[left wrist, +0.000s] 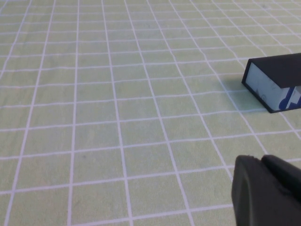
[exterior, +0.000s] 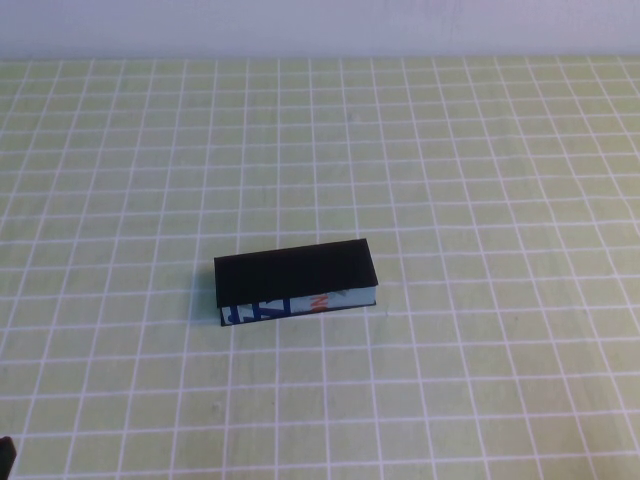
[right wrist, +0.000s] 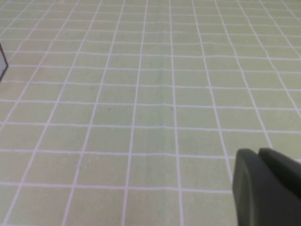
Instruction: Return glasses to glasses case
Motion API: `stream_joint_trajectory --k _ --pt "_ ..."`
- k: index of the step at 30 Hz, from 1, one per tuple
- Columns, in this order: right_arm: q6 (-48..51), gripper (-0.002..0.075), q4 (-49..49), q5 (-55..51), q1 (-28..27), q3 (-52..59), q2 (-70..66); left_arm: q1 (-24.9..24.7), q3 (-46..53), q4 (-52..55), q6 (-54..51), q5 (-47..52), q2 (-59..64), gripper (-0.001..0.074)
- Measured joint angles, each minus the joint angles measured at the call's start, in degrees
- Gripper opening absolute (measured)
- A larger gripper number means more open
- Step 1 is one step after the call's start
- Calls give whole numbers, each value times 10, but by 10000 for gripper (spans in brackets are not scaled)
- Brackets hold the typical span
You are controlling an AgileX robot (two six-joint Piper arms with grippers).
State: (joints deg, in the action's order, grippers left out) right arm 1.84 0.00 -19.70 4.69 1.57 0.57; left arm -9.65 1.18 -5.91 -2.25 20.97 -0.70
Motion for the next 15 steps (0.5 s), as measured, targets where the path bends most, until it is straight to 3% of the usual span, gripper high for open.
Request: stream_joint_trajectory --k 15 --pt "-1 -18 33 -5 0 0 0 0 0 0 0 0 0 -4"
